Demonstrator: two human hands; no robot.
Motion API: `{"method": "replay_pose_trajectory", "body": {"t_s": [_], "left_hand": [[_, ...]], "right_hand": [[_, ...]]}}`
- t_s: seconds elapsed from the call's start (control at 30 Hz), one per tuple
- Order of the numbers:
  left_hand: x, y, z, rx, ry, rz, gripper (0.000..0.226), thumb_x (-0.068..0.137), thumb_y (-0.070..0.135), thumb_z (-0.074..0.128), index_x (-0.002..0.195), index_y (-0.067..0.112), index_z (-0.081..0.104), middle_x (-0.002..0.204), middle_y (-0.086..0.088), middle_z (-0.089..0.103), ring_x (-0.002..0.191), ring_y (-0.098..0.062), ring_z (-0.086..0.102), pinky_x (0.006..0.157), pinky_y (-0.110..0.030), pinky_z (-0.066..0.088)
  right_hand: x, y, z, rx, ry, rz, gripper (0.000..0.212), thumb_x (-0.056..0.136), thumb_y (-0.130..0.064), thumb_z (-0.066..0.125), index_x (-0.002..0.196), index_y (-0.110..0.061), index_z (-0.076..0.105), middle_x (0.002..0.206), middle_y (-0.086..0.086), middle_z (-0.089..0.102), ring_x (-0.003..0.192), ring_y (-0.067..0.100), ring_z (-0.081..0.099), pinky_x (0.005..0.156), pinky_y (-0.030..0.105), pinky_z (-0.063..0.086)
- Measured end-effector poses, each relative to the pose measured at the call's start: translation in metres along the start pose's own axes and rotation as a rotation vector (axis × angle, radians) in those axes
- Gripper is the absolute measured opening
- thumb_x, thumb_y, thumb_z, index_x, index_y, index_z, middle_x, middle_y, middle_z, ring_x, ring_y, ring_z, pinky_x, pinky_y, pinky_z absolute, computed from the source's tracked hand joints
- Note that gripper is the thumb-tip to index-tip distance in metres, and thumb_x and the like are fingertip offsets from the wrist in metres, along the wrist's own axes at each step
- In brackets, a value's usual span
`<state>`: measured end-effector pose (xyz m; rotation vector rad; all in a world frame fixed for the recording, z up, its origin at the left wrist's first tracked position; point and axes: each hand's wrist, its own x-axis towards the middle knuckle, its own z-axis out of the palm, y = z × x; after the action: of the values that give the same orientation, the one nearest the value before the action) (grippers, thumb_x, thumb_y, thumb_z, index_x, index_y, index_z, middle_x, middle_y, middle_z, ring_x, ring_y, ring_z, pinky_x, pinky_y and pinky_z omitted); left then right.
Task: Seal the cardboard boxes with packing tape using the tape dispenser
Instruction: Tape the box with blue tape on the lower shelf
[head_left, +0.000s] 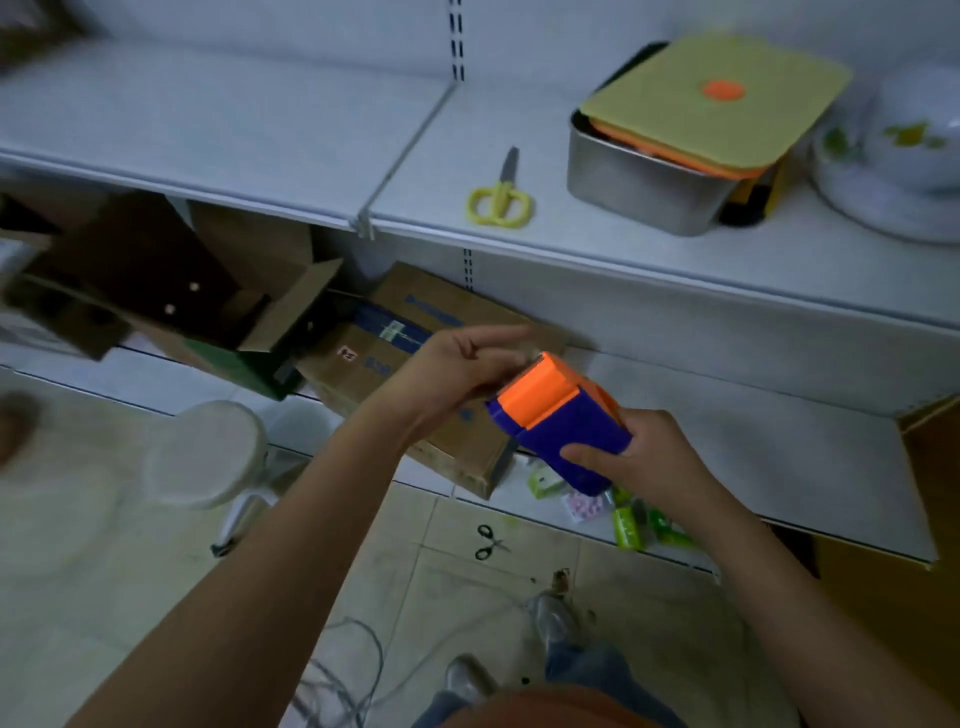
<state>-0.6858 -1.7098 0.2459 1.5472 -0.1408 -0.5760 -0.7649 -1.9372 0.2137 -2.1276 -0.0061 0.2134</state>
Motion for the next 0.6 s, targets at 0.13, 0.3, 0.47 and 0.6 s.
{"method": "replay_pose_trajectory", "body": {"t_s": [0.13, 0.3, 0.47, 0.6], "left_hand": [[-0.038, 0.019, -0.021, 0.263, 0.121, 0.099, 0.031, 0.093, -0.005, 0.059, 0.120, 0.008, 0.068, 0.085, 0.000, 0.078, 0.081, -0.008, 0.073, 0.074, -0.020, 0.055], [-0.080, 0.032, -0.044, 0.409, 0.285, 0.198, 0.030, 0.092, -0.006, 0.058, 0.110, 0.012, 0.073, 0.088, -0.002, 0.078, 0.087, -0.013, 0.074, 0.083, -0.027, 0.059], [-0.114, 0.041, -0.071, 0.417, 0.357, 0.233, 0.021, 0.093, 0.000, 0.063, 0.103, 0.015, 0.074, 0.088, -0.002, 0.078, 0.084, -0.012, 0.074, 0.077, -0.024, 0.060], [-0.142, 0.048, -0.104, 0.238, 0.485, 0.237, 0.017, 0.092, -0.002, 0.063, 0.106, -0.001, 0.071, 0.090, -0.013, 0.077, 0.085, -0.024, 0.075, 0.079, -0.031, 0.061]], "right_hand": [[-0.009, -0.032, 0.018, 0.023, -0.065, -0.007, 0.042, 0.059, -0.062, 0.072, 0.084, -0.028, 0.069, 0.081, -0.008, 0.073, 0.075, 0.004, 0.069, 0.062, 0.025, 0.054], [-0.016, -0.070, 0.038, -0.020, -0.127, -0.045, 0.043, 0.064, -0.066, 0.067, 0.077, -0.025, 0.068, 0.072, -0.006, 0.072, 0.068, 0.003, 0.067, 0.055, 0.020, 0.050], [-0.020, -0.097, 0.054, -0.017, -0.173, -0.062, 0.041, 0.065, -0.064, 0.067, 0.065, -0.023, 0.062, 0.061, -0.014, 0.068, 0.058, -0.001, 0.062, 0.050, 0.016, 0.044], [-0.029, -0.097, 0.052, 0.061, -0.178, -0.023, 0.037, 0.072, -0.051, 0.071, 0.057, -0.020, 0.057, 0.053, -0.008, 0.064, 0.049, -0.001, 0.058, 0.047, 0.015, 0.042]]}}
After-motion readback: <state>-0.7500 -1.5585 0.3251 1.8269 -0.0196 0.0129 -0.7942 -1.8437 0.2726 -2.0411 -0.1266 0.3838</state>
